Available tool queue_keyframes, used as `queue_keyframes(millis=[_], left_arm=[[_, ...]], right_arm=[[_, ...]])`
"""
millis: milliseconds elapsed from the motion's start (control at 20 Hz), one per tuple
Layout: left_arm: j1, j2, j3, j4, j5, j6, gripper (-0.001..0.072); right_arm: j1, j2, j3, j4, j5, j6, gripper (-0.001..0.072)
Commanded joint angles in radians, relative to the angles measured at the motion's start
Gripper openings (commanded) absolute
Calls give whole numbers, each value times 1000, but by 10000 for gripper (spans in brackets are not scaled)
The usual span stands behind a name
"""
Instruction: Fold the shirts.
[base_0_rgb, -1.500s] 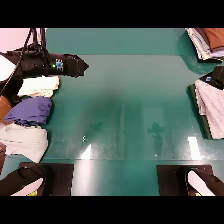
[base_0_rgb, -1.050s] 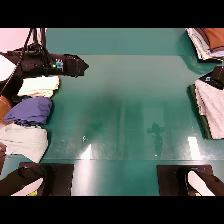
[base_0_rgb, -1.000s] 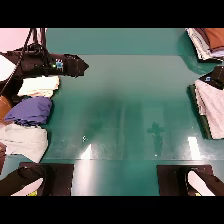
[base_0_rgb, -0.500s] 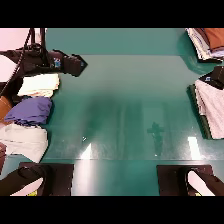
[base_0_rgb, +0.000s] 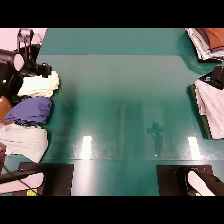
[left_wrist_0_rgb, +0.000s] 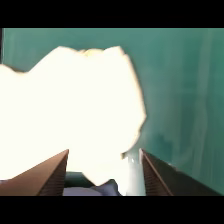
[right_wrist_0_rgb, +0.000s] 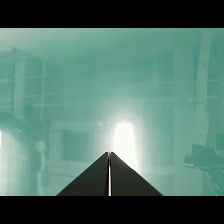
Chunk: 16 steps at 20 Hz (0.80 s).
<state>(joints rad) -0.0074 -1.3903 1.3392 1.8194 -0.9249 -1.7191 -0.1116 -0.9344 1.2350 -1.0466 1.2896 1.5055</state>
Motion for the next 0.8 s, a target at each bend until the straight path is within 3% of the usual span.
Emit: queue_keyframes(millis=[0,250,300,350,400,750], left_arm=[[91,-170,0,13,9,-9,542],[103,-244,5,8,43,-11,539],[103,-240,13,8,42,-11,465],[103,-230,21,10,41,-9,185],[103,-217,31,10,40,-9,33],[98,101,212,-10,20,29,21]], right_arm=[[0,0,0,0,-6,0,13],[0,-3,0,0,-7,1,13],[0,-3,-1,0,-8,1,13],[0,-3,0,1,-8,1,13],[0,-3,0,1,-8,1,13],[0,-3,118,7,-10,1,13]])
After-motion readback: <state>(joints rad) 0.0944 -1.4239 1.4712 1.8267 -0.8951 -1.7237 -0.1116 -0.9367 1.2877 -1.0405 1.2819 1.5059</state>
